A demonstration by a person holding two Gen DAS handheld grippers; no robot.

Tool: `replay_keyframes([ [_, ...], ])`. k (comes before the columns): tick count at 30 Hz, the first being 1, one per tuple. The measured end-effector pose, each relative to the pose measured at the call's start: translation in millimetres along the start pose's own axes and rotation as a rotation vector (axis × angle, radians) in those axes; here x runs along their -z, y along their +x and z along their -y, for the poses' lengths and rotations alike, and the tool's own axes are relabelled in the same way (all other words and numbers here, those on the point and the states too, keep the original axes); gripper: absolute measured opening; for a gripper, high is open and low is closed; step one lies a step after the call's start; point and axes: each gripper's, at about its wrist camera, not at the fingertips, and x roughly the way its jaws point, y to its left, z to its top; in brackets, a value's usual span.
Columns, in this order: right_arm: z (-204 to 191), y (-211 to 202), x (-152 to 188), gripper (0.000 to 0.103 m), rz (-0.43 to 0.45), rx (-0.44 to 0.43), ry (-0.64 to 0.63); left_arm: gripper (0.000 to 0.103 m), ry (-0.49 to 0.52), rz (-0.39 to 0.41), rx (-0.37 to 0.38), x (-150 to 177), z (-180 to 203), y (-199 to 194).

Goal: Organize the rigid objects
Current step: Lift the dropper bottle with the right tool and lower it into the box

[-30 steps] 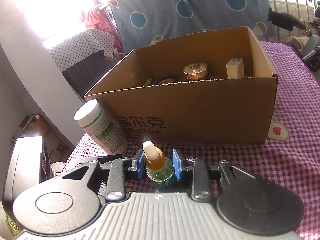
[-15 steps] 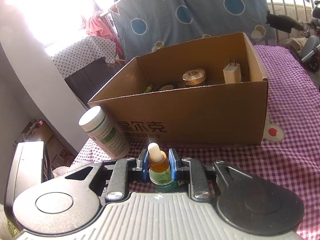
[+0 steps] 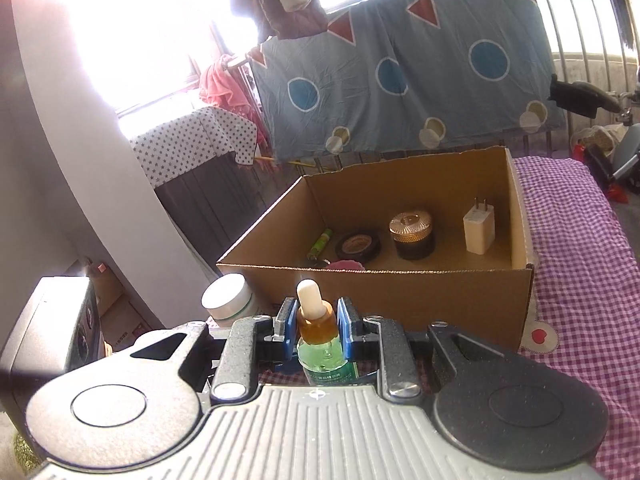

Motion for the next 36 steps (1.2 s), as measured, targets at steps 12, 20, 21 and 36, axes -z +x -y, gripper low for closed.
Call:
replay_keyframes([
  [12,20,40,-104,0.023,-0.01,-0.049,-0.103,0.031,-0.133,0.003,-0.036,-86,-44,31],
  [20,74,128,-115,0.023,-0.215,-0.046,-0.01,0.031,-0.327,-0.205,0.007,-83,-87,95],
  [21,78,134,-114,0.023,-0.229,-0.047,-0.003,0.031,-0.334,-0.22,0.003,-82,-89,100],
  [36,89,181,-89,0.023,-0.371,-0.018,-0.019,0.033,-0.376,-0.321,-0.03,-68,-105,109],
])
